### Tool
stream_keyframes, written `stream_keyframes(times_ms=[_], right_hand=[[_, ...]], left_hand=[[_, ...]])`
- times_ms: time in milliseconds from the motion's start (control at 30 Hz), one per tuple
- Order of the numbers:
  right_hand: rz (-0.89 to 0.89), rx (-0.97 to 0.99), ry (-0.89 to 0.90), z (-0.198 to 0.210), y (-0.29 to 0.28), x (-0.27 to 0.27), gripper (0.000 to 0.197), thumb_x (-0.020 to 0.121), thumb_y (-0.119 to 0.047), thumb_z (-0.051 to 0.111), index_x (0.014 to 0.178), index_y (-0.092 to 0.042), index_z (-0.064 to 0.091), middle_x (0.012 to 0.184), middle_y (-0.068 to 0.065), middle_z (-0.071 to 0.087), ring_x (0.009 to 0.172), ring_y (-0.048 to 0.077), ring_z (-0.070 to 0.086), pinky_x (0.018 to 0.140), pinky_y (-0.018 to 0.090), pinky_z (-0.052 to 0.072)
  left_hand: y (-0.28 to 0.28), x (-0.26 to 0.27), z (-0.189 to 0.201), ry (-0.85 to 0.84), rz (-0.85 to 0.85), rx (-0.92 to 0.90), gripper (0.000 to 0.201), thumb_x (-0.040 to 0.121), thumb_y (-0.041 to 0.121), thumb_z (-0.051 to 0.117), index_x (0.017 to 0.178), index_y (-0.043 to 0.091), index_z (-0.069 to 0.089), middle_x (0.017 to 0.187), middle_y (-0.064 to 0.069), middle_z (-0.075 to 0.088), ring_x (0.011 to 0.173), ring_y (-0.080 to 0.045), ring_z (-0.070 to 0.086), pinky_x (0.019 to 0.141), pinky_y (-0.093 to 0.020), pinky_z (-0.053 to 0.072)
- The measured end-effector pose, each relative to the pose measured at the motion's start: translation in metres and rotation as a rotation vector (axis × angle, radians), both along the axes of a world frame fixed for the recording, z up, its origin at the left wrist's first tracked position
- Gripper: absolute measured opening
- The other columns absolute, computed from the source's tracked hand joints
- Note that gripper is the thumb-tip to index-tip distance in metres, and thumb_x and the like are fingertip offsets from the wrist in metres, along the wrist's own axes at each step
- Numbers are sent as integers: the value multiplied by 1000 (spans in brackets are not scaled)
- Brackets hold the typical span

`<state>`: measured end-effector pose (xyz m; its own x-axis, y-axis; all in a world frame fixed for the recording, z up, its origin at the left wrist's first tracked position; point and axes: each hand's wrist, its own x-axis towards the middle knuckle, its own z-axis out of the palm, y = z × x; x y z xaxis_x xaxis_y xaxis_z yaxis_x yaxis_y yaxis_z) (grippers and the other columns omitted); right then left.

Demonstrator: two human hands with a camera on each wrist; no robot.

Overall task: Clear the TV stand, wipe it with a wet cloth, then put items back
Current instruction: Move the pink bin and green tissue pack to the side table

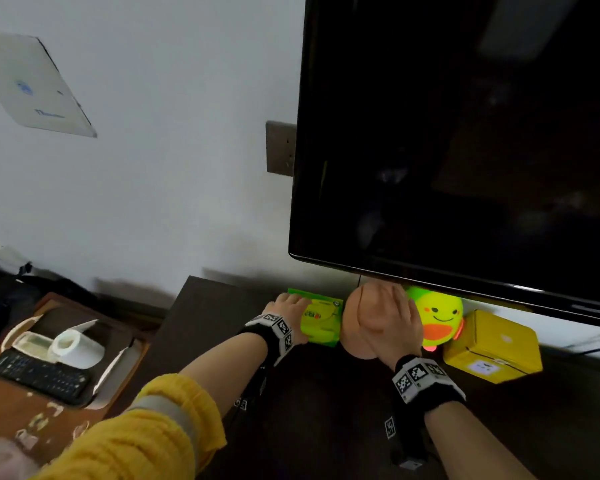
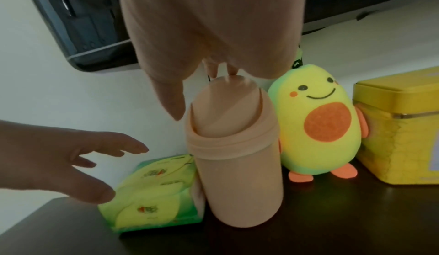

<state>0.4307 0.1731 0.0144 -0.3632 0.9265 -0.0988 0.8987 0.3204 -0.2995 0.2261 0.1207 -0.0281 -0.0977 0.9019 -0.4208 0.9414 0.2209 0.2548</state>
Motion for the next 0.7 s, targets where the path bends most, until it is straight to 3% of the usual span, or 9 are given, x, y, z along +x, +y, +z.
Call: stream_keyframes(times_ms=[33,100,167,300,400,533,700], right_hand=[[4,-51,20,-5,5,5,93,68,-63,37,149,-22,17,157,2,16,146,18,9,119,33,5],[21,-104,93,-15,14,12,87,75,-45,62,148,-24,19,156,1,17,145,18,11,119,33,7],[18,-102,156,-17,17,13,85,75,-35,70,146,-28,24,153,-1,20,143,16,13,118,34,8],[-34,-72,197,-22,18,4,84,73,-39,73,142,-29,27,147,-2,20,141,18,11,119,37,5],[-104,-76,139,-33,18,-2,93,67,-47,75,142,-34,22,149,2,9,141,30,5,114,45,22],[-161,-93,24,-49,18,-4,108,61,-58,76,144,-42,9,149,-1,-13,140,35,-8,94,46,50],[-158,-2,-72,-50,14,-5,107,63,-63,72,144,-36,7,148,7,-9,137,36,6,82,38,55]], left_hand=[[5,2,-5,22,-10,4,86,74,36,70,147,22,26,153,-1,26,140,-27,23,109,-45,31],[12,4,-15,51,-20,-14,94,72,35,73,149,20,21,156,-2,19,144,-27,16,114,-43,26],[20,6,-22,72,-30,-38,101,70,36,76,150,20,16,159,-3,11,146,-27,10,116,-43,21],[34,9,-34,125,-77,-96,111,70,36,78,152,20,6,160,-5,4,147,-28,4,119,-44,13],[44,14,-41,168,-92,-110,111,67,34,81,151,19,9,158,-8,11,145,-29,11,118,-46,14],[51,18,-43,299,-116,-75,109,66,33,82,149,19,13,148,-9,23,138,-31,22,114,-45,20],[51,20,-42,317,-120,-87,91,80,23,70,148,11,11,149,-17,25,140,-36,21,116,-48,16]])
